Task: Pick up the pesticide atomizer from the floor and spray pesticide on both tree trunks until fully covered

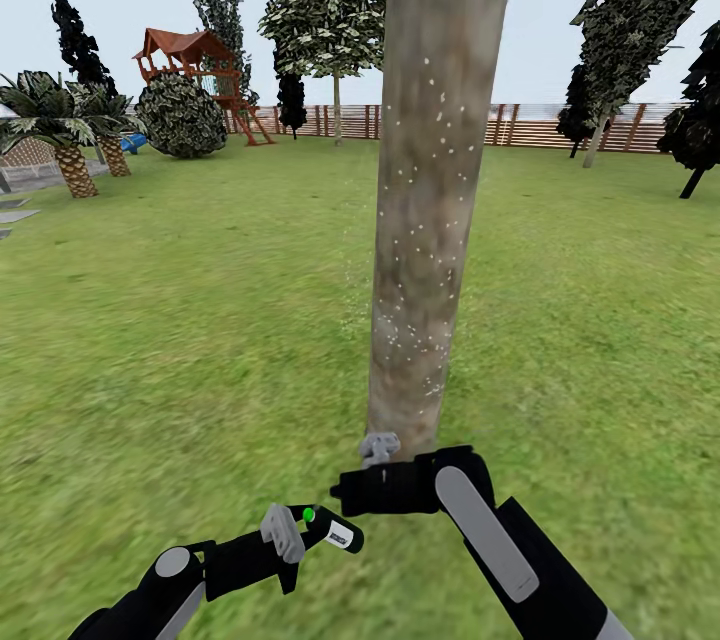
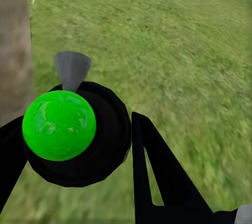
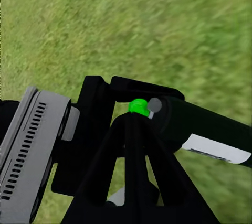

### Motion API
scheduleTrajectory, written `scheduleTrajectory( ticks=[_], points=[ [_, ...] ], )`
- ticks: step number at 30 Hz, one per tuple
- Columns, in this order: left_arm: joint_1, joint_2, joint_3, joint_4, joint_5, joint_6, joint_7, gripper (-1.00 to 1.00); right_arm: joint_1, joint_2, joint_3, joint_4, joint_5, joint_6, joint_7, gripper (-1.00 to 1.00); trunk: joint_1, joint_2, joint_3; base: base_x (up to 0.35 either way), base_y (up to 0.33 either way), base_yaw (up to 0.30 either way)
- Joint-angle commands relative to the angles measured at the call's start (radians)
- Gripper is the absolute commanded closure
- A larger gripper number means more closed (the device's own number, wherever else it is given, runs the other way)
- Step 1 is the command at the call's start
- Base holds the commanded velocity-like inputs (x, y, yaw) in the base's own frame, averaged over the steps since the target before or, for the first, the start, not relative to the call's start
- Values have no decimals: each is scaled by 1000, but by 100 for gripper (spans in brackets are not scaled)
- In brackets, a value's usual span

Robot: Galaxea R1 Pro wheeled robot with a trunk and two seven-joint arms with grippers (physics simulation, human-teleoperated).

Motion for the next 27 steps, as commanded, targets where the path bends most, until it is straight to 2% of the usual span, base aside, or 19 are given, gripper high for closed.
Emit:
scheduleTrajectory(
  ticks=[1,10,16,27],
  points=[
    [-1,1,-3,0,6,-1,2,100,-1,1,2,1,-10,1,-11,100,0,0,-1,0,0,0],
    [-1,-4,-4,0,4,-1,2,100,-1,25,3,14,-9,1,-12,100,0,0,-1,0,0,0],
    [-1,-6,-4,1,-3,-1,2,100,-1,26,34,15,-9,1,-11,100,0,0,-1,0,0,0],
    [-1,-11,-5,1,-4,-1,1,100,-1,27,37,35,-7,1,-15,100,0,0,-1,0,0,0]
  ],
)
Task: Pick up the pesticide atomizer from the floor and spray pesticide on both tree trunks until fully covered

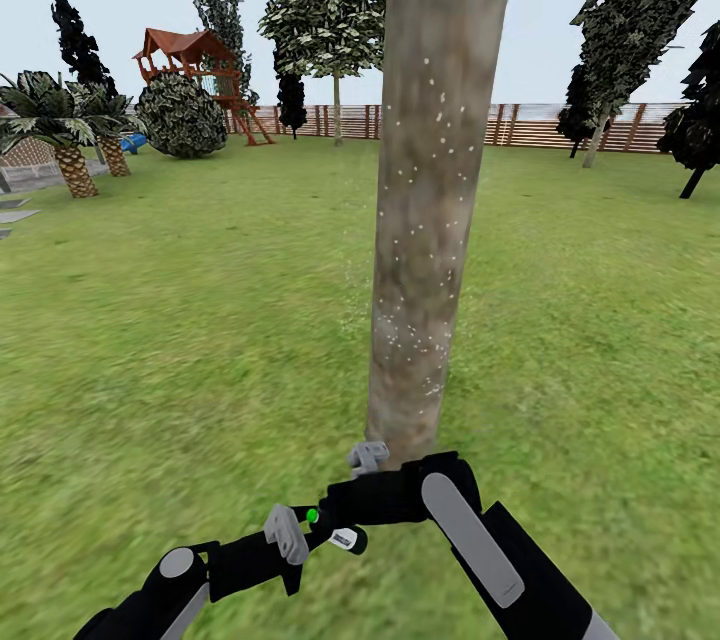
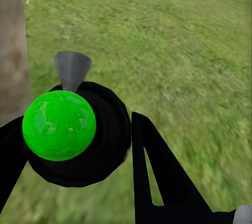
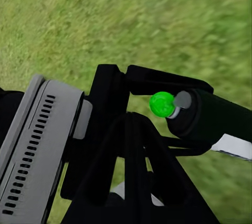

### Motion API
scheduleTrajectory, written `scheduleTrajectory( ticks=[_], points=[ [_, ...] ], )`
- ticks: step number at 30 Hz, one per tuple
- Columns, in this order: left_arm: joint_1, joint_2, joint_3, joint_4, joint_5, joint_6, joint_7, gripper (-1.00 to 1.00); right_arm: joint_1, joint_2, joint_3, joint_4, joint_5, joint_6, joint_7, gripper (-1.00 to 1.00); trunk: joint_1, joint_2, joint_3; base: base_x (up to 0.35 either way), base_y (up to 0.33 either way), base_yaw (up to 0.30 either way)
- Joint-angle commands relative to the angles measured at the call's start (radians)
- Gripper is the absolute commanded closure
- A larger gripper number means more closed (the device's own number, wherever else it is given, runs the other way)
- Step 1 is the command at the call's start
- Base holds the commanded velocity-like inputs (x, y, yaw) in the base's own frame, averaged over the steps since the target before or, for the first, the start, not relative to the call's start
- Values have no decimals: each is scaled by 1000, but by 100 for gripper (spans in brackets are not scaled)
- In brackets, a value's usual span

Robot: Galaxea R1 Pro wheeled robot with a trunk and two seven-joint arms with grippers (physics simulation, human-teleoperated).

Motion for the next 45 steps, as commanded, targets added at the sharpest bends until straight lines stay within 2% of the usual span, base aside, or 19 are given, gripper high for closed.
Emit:
scheduleTrajectory(
  ticks=[1,9,13,19,27,45],
  points=[
    [-1,1,-3,0,6,-1,2,100,-1,0,0,-1,-10,2,-11,100,0,0,-1,0,0,0],
    [-1,1,-31,0,6,-1,2,100,-1,0,1,1,-10,2,-11,100,0,0,-1,0,0,0],
    [-1,1,-33,-1,7,-2,2,100,-1,0,0,5,-9,2,-14,100,0,0,-1,0,0,0],
    [-1,1,-33,-1,8,-2,2,100,-1,0,2,13,-12,2,-60,100,0,0,-1,0,0,0],
    [-1,1,-33,-1,8,-2,2,100,-1,15,2,24,-13,2,-64,100,0,0,-1,0,0,0],
    [-1,1,-39,-7,8,-2,1,100,-1,25,2,45,-11,2,-63,100,0,0,-1,0,0,0]
  ],
)
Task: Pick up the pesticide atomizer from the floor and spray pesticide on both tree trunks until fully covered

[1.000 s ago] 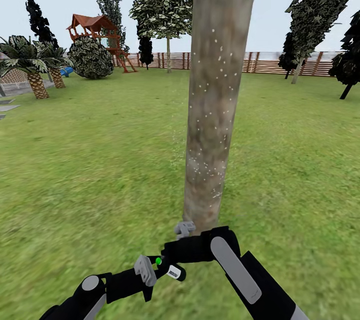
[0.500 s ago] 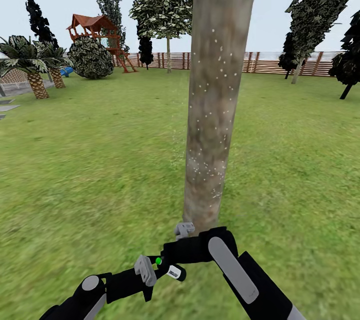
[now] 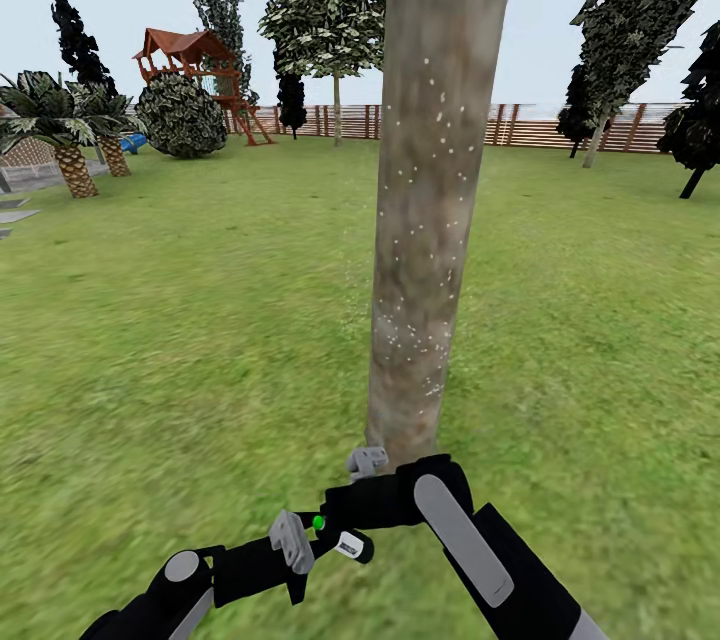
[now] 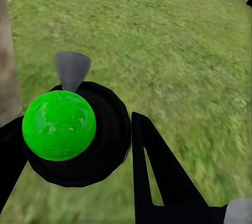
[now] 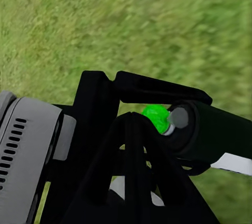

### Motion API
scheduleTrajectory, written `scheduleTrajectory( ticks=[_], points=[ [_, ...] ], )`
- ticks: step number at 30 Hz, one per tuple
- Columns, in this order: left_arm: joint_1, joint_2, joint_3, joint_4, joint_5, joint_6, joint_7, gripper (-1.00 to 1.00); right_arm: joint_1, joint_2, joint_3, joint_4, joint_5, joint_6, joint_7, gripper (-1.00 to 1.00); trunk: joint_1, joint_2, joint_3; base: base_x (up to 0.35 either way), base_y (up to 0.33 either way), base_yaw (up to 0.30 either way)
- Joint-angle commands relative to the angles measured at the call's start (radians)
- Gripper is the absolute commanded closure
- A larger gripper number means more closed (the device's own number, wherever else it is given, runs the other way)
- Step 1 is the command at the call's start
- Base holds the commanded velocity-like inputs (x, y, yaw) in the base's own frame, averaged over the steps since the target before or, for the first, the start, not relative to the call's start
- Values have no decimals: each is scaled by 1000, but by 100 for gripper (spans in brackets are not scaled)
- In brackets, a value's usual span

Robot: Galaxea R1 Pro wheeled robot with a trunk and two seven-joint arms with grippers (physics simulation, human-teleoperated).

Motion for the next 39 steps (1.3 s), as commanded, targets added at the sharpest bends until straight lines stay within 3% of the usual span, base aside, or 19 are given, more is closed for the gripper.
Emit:
scheduleTrajectory(
  ticks=[1,10,39],
  points=[
    [-1,1,-3,0,6,-1,2,100,-1,1,0,1,-10,2,-11,100,0,0,-1,0,0,0],
    [-1,1,-3,0,6,-2,2,100,-1,15,-1,24,-8,2,-10,100,0,0,-1,0,0,0],
    [-1,1,-3,-2,6,-2,2,100,-1,17,-3,54,-6,2,-12,100,0,0,-1,0,0,0]
  ],
)
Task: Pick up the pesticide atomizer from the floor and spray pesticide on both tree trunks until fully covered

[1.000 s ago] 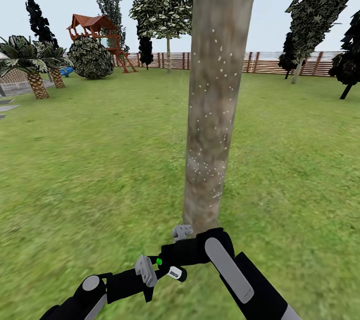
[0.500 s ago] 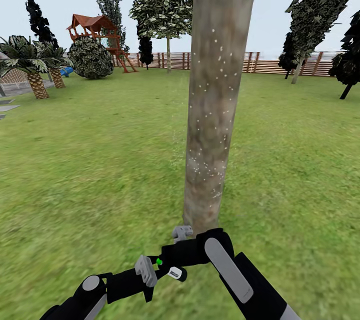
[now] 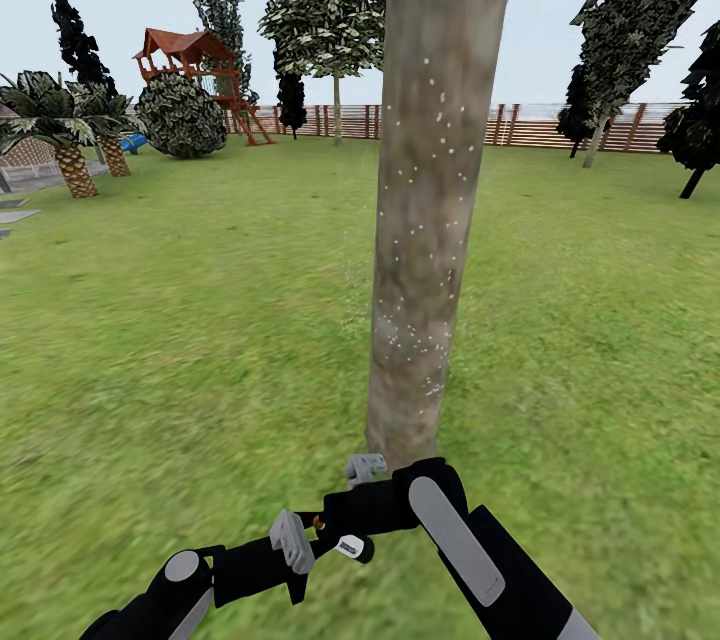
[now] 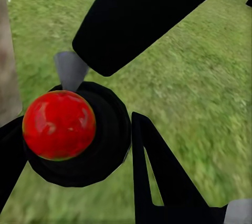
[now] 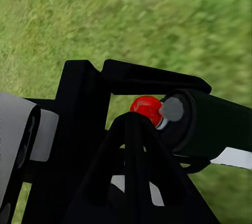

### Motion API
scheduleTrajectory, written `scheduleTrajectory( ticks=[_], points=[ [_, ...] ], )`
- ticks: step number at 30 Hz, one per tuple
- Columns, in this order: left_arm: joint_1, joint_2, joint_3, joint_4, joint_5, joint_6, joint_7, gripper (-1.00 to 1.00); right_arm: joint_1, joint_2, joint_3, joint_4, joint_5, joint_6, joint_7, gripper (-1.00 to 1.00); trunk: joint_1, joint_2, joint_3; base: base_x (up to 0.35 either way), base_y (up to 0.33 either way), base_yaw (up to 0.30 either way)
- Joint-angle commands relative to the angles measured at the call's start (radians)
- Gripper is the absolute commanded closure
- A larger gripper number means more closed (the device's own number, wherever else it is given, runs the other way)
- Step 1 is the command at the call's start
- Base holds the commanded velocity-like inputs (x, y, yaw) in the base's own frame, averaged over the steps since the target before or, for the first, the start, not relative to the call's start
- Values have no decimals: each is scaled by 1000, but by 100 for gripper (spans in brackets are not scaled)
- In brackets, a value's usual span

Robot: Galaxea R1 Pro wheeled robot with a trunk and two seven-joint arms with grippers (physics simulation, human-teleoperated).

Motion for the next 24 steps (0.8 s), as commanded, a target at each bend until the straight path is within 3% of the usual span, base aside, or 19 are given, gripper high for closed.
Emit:
scheduleTrajectory(
  ticks=[1,15,24],
  points=[
    [-1,1,-3,0,6,-1,2,100,-1,0,0,-1,-10,2,-10,100,0,0,-1,0,0,0],
    [-1,1,-11,5,6,-1,3,100,-1,-2,0,-14,-11,2,-8,100,0,0,-1,0,0,0],
    [-1,1,-12,8,5,-1,2,100,8,-17,-14,-184,-13,2,-8,100,0,0,-1,0,0,0]
  ],
)
